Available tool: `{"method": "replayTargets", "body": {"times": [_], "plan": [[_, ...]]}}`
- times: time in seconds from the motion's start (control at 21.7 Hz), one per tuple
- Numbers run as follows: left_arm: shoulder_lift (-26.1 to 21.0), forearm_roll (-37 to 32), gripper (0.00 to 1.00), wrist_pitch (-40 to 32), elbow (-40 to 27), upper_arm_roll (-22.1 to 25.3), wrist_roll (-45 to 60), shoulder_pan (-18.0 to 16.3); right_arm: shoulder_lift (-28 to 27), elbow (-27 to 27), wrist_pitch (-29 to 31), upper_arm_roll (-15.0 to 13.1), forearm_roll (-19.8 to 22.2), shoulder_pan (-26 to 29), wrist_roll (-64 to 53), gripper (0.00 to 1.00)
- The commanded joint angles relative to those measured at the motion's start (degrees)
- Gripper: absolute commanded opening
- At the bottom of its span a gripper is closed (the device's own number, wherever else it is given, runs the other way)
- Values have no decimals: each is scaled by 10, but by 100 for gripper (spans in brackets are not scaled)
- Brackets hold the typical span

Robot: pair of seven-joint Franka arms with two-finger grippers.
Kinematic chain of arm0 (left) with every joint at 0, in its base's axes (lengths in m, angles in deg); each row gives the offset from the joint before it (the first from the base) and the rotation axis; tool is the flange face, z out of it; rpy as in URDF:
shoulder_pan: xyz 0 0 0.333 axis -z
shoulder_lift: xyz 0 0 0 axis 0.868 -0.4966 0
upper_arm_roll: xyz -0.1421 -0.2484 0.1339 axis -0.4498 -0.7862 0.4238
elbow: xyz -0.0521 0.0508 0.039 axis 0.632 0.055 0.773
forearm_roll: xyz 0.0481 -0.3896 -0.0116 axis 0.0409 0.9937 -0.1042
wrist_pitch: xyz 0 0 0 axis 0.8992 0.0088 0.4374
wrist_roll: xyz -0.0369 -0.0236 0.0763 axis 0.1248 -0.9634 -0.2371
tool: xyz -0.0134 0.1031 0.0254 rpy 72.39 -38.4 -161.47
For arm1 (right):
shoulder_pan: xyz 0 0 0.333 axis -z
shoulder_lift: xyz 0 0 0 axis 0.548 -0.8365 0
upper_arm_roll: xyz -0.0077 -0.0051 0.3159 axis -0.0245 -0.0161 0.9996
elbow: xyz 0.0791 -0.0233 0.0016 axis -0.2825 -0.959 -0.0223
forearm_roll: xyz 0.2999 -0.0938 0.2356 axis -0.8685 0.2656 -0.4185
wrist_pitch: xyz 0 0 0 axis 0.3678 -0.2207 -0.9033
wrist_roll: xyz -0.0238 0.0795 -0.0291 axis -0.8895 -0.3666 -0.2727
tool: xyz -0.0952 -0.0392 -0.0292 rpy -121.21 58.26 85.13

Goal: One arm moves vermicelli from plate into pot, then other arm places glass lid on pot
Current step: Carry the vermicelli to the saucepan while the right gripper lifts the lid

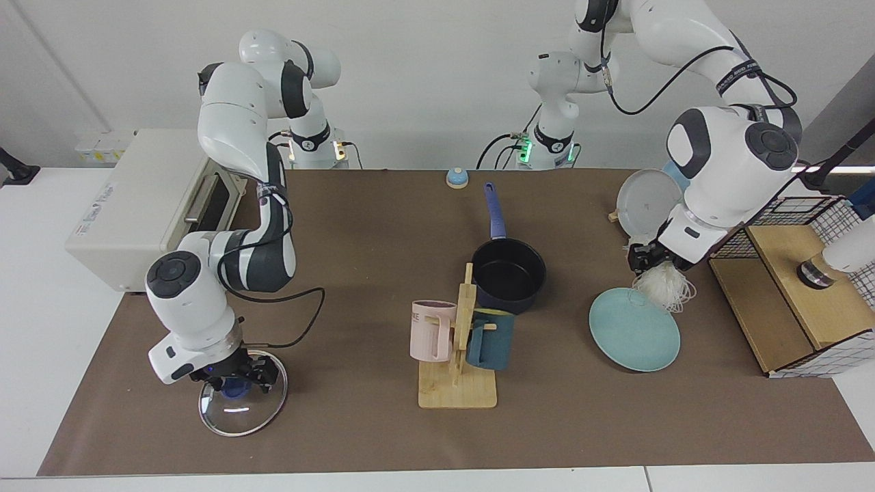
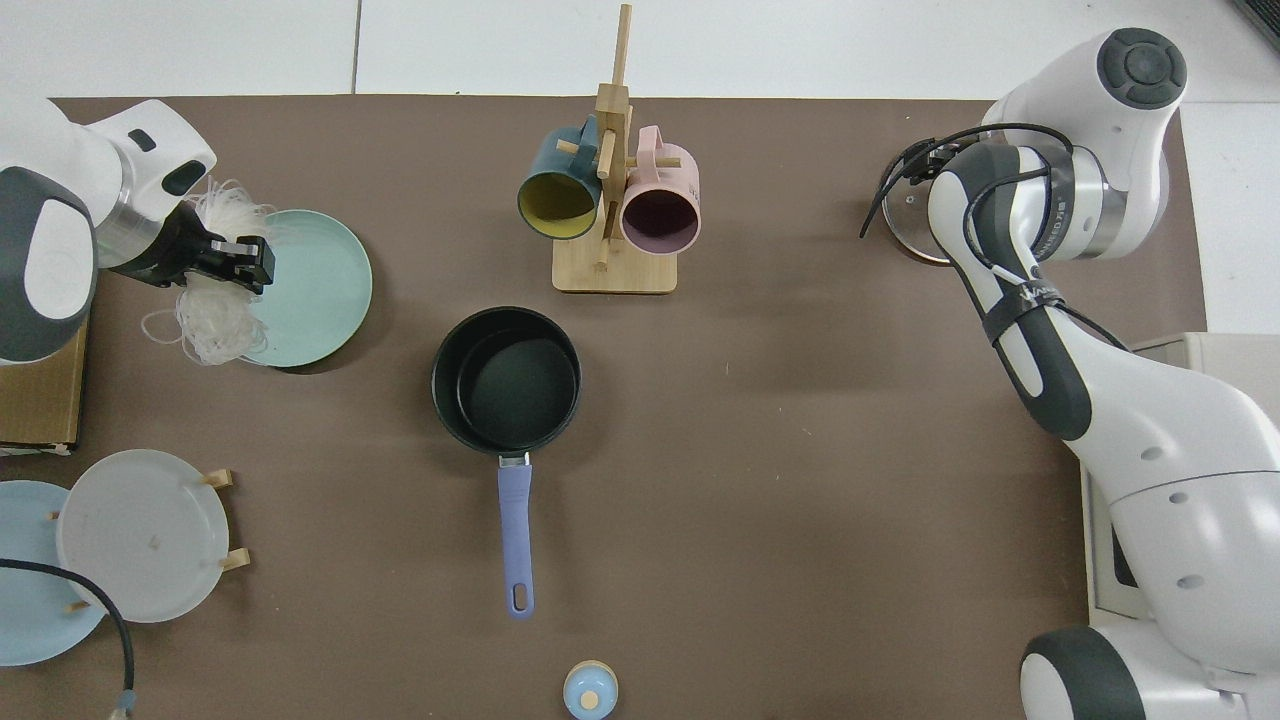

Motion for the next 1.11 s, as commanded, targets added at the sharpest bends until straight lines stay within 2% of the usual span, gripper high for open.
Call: {"method": "replayTargets", "body": {"times": [0.0, 0.14, 0.46, 0.69, 0.74, 0.83, 0.88, 0.97, 1.06], "plan": [[13, 5, 0, -7, -16, -10, 43, 26, -4, -8, 20, 1, -8, 4, -26, 99], [16, 3, 0, -6, -20, -56, 121, 28, 2, -31, 47, 1, -7, 8, -27, 99], [14, -31, 0, -8, -25, -171, 264, 36, 3, -32, 48, 1, -7, 12, -28, 99], [12, -31, 0, 21, -62, -204, 296, 36, 4, -32, 48, 1, -9, 13, -29, 98], [14, -31, 0, 33, -76, -205, 297, 36, 6, -33, 48, 1, -10, 13, -31, 89], [15, -31, 0, 55, -103, -205, 296, 37, 8, -38, 48, 1, -7, 12, -59, 61], [15, -31, 0, 64, -115, -205, 296, 37, 8, -39, 48, 1, -9, 12, -79, 45], [15, -31, 0, 91, -139, -208, 295, 37, 10, -39, 47, 1, -10, 13, -91, 2], [14, -31, 0, 115, -156, -208, 291, 36, 11, -40, 47, 1, -17, 12, -91, 0]]}}
